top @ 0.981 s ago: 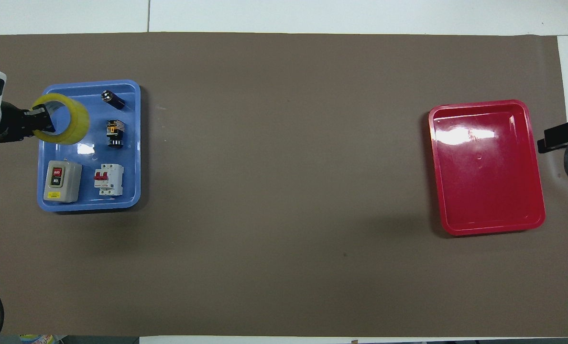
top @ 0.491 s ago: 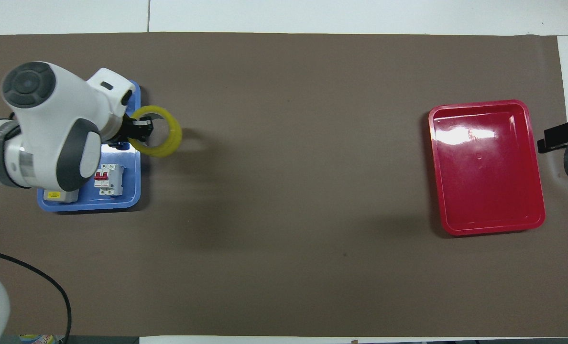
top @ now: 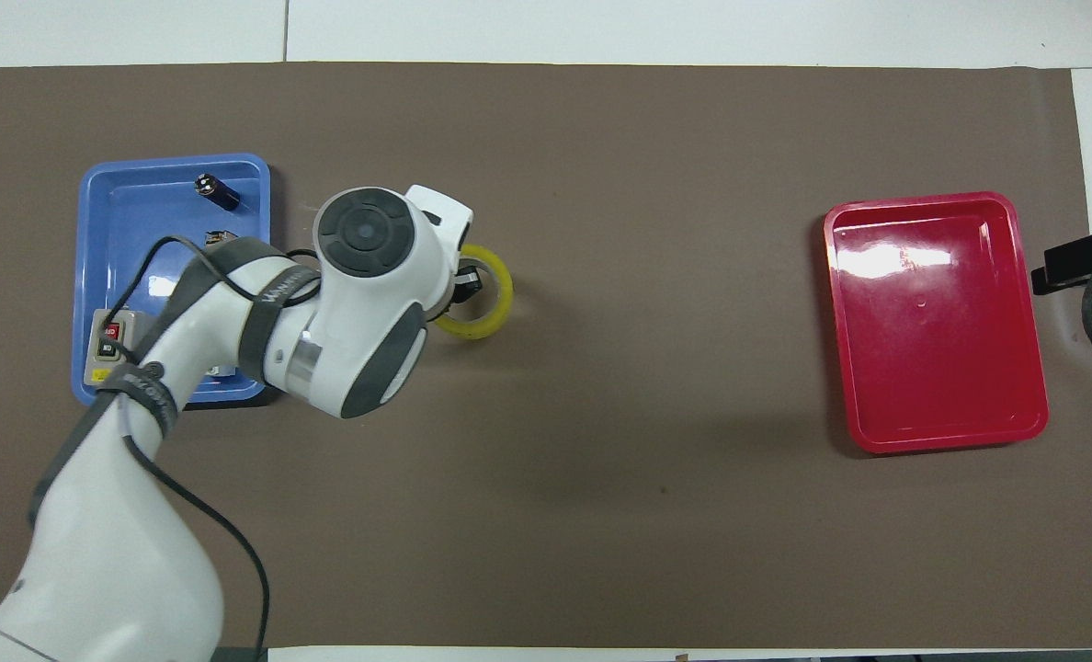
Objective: Place and move tape with both arms
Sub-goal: 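Carry the yellow tape with the left gripper toward the table center, then release the tape on the table while the right gripper reaches toward it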
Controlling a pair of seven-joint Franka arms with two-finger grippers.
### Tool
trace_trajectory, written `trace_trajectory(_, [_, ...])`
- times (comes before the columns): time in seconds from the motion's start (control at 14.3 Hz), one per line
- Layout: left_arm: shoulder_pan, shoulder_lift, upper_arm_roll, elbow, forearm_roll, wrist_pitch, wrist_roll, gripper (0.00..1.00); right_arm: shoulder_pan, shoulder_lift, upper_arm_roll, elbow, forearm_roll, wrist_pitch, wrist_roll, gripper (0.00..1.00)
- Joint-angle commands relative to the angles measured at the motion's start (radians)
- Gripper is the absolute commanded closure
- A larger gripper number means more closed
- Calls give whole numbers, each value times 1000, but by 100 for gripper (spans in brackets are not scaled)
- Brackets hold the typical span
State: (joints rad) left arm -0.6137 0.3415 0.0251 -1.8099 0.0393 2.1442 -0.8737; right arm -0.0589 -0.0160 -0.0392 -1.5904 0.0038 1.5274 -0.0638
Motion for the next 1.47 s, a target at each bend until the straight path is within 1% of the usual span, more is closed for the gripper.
trace_trajectory(0.0, [-84,83,18,89,31,3,-54,100,-7,-2,5,-3,-2,-4,13,0])
trace_trajectory(0.07, [-113,105,19,95,31,9,-54,100,-7,-2,5,-3,-2,-4,13,0])
trace_trajectory(0.35, [-126,105,12,54,31,77,-48,100,-7,-2,5,-3,-2,-6,13,0])
trace_trajectory(0.42, [-126,106,12,53,30,88,-48,80,-7,-2,5,-3,-2,-4,13,0])
trace_trajectory(0.49, [-127,105,12,53,30,86,-51,29,-7,-2,5,-3,-2,-4,13,0])
trace_trajectory(0.56, [-127,103,12,52,30,80,-50,0,-7,-2,5,-3,-2,-4,15,0])
trace_trajectory(0.7, [-123,71,12,46,28,68,-50,0,-12,-2,5,-3,-2,-4,16,0])
trace_trajectory(0.84, [-101,-11,16,0,28,39,-41,0,-10,-4,5,-5,-2,-6,13,0])
trace_trajectory(0.98, [-34,-122,15,-77,28,28,-30,0,8,-4,10,-5,-8,0,16,0])
trace_trajectory(1.05, [-5,-165,15,-103,28,13,-18,0,37,-10,13,-28,1,10,22,0])
trace_trajectory(1.12, [37,-183,15,-108,28,-16,16,0,74,-15,15,-37,10,28,42,0])
trace_trajectory(1.26, [119,-220,15,-108,28,-82,179,0,135,-9,15,-66,30,124,113,0])
trace_trajectory(1.33, [159,-242,13,-108,28,-117,270,0,174,17,15,-62,47,157,128,0])
trace_trajectory(1.4, [204,-268,13,-108,27,-157,357,0,229,72,15,-47,54,195,168,0])
